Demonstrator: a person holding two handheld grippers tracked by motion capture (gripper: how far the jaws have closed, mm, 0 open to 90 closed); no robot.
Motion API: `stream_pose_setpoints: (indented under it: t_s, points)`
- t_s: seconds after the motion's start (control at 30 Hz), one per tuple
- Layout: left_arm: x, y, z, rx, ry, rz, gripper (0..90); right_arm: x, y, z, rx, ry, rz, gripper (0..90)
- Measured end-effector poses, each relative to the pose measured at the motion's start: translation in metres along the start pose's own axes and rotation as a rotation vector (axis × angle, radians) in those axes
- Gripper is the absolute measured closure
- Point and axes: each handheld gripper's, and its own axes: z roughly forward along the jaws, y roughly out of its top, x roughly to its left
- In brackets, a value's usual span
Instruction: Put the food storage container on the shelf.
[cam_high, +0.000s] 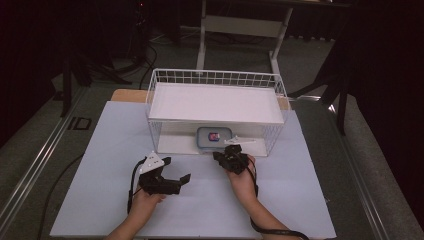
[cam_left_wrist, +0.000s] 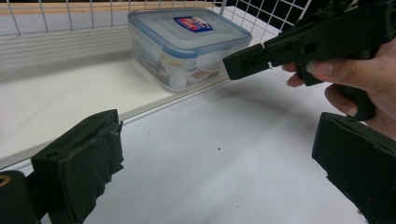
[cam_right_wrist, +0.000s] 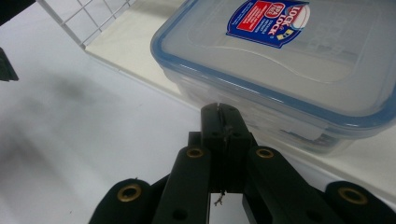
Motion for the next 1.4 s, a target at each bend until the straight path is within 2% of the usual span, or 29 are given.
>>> stream_pose_setpoints:
  t_s: [0.17, 0.27, 0.43, 0.7, 1.0, 1.1, 1.27, 1.4]
  points:
    - [0.002, 0.000, -0.003, -0.019, 0.000, -0.019, 2.7, -0.002, 0.004, 0.005, -0.005, -0.009, -0.001, 90.0]
    - [0.002, 0.000, -0.002, -0.008, 0.005, -0.011, 2.7, -0.005, 0.006, 0.009, -0.003, -0.002, 0.019, 90.0]
    - [0.001, 0.000, -0.002, 0.001, 0.009, 0.018, 2.7, -0.004, 0.010, 0.016, -0.007, -0.004, 0.014, 90.0]
    - [0.000, 0.000, -0.003, 0.001, 0.003, 0.026, 2.7, 0.001, 0.018, 0.028, -0.008, -0.008, 0.015, 89.9]
    - [0.001, -0.002, -0.004, -0.002, -0.003, 0.024, 2.7, -0.004, 0.025, 0.036, -0.026, -0.026, 0.015, 89.8]
    - [0.002, -0.002, -0.003, 0.001, 0.001, 0.025, 2.7, -0.005, 0.027, 0.034, -0.029, -0.027, 0.026, 89.6]
    - [0.004, -0.003, -0.002, 0.007, -0.002, 0.023, 2.7, -0.001, 0.023, 0.025, -0.026, -0.016, -0.002, 87.4]
    - [0.000, -0.003, -0.003, 0.005, -0.012, 0.032, 2.7, -0.001, 0.013, 0.010, -0.028, -0.009, -0.025, 87.5]
